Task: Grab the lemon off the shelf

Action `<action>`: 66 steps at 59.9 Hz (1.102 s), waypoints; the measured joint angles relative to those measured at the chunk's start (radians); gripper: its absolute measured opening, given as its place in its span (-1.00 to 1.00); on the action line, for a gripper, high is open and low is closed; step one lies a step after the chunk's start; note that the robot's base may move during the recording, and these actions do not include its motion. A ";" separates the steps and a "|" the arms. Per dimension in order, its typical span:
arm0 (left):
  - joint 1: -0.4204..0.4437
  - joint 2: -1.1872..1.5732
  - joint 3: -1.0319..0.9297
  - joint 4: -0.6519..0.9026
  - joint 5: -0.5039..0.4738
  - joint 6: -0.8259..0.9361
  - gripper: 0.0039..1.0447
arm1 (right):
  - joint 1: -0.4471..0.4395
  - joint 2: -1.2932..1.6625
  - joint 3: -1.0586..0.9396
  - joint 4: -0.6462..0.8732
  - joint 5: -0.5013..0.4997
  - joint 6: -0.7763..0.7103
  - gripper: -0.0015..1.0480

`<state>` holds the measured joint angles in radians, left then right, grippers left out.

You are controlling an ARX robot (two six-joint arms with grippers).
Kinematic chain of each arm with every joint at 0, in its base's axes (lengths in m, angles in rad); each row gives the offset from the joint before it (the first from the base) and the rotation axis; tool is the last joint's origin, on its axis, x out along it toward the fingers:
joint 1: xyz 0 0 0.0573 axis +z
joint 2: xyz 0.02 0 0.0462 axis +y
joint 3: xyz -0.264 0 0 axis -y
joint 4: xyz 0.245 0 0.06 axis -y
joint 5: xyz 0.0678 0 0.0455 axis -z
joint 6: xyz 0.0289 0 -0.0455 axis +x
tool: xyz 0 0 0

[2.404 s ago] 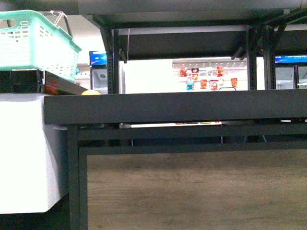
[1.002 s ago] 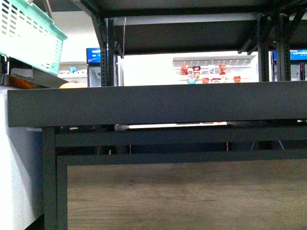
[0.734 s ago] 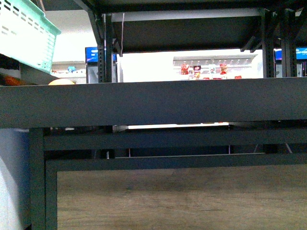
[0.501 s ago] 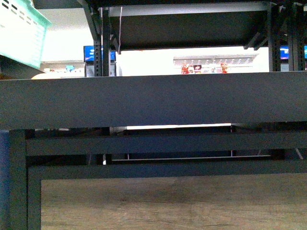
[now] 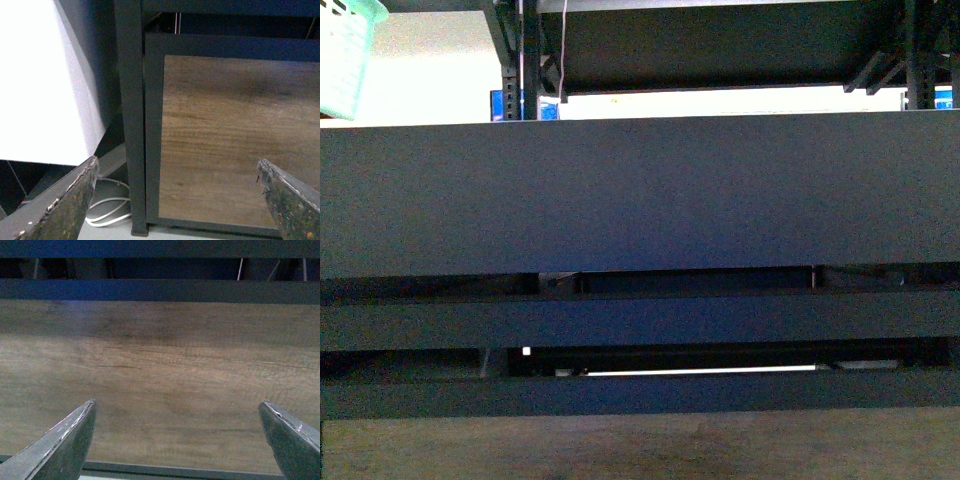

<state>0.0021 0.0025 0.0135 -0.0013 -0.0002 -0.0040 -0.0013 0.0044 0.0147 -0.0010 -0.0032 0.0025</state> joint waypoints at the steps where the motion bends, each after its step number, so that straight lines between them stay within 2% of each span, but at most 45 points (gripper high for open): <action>1: 0.000 0.000 0.000 0.000 0.000 0.000 0.85 | 0.000 0.000 0.000 0.000 0.000 0.000 0.86; 66: 0.000 0.001 0.000 0.000 0.000 0.000 0.85 | 0.000 0.000 0.000 0.000 0.002 0.000 0.86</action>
<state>0.0021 0.0036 0.0135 -0.0013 -0.0002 -0.0040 -0.0013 0.0044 0.0147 -0.0013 -0.0010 0.0025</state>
